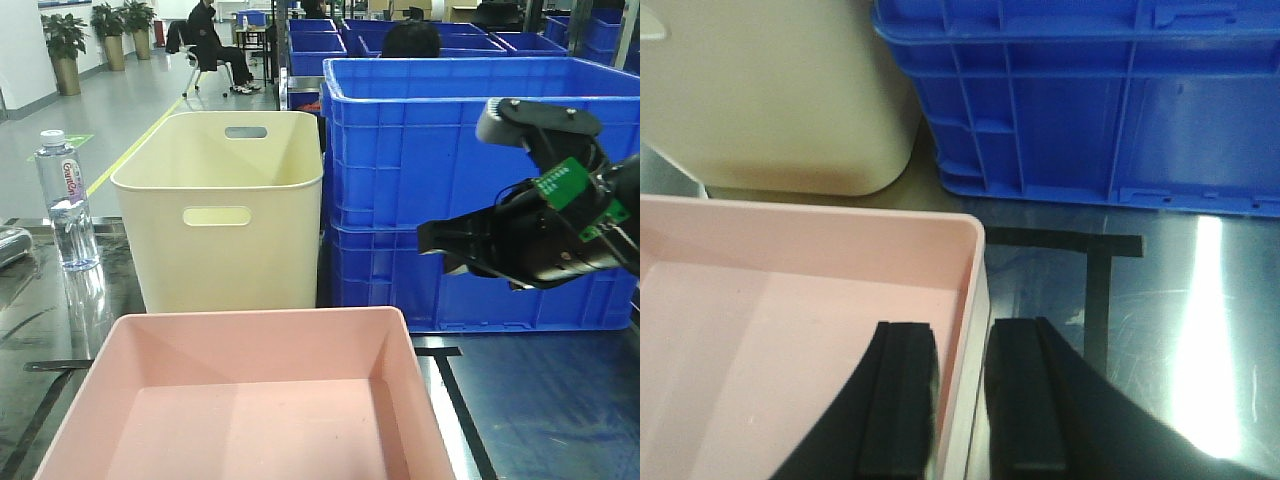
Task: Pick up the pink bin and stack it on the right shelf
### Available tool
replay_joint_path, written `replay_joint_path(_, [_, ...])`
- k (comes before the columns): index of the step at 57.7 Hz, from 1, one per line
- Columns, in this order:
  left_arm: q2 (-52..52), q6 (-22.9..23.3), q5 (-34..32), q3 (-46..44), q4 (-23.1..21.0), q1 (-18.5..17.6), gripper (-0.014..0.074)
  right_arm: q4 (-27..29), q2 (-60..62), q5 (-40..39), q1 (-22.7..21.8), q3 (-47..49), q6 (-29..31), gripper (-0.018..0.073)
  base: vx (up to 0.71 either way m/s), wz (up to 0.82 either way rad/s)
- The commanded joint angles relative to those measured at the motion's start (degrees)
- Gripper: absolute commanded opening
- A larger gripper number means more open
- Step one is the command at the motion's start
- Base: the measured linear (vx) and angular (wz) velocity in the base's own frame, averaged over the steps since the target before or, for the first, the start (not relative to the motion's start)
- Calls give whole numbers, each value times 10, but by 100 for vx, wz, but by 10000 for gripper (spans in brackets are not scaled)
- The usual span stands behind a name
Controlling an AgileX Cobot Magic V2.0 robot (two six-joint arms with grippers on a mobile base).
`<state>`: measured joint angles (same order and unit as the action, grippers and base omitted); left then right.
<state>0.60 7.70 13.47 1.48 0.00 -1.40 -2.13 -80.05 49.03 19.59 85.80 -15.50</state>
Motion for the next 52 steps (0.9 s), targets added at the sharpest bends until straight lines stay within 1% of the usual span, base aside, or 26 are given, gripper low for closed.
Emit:
replay_joint_path(1, [2, 4, -49, 8, -3, 1, -8, -5, 59, -75, -16, -19, 6, 189, 0, 0])
replay_joint_path(8, [2, 4, -49, 8, -3, 1, -8, -5, 154, -175, -49, -145, 18, 109, 0, 0])
replay_joint_path(13, [2, 4, -49, 8, -3, 1, -8, -5, 233, -240, -89, -252, 55, 45, 0, 0])
replay_joint_path(19, [2, 4, -49, 8, -3, 1, -8, -12, 328, -319, -145, -366, 140, -15, 0, 0])
replay_joint_path(23, [2, 4, -49, 8, -3, 1, -8, -12, 385, -370, -174, -438, 204, -14, 0, 0])
replay_joint_path(26, [2, 4, -49, 8, -3, 1, -8, -12, 432, -407, -185, -492, 241, -13, 0, 0])
replay_joint_path(29, [2, 4, -49, 8, -3, 1, -8, -14, 477, -435, -185, -538, 260, -13, 0, 0])
replay_joint_path(32, [2, 4, -49, 8, -3, 1, -8, -15, 516, -452, -185, -588, 255, -13, 0, 0])
replay_joint_path(36, [2, 4, -49, 8, -3, 1, -8, -20, 568, -458, -185, -644, 222, -11, 0, 0])
replay_joint_path(43, [2, 4, -49, 8, -3, 1, -8, -62, 651, -458, -185, -733, 122, -12, 0, 0])
replay_joint_path(47, [2, 4, -49, 8, -3, 1, -8, -83, 703, -458, -185, -783, 80, -12, 0, 0])
replay_joint_path(52, [2, 4, -49, 8, -3, 1, -8, -83, 759, -461, -185, -839, 71, -12, 0, 0])
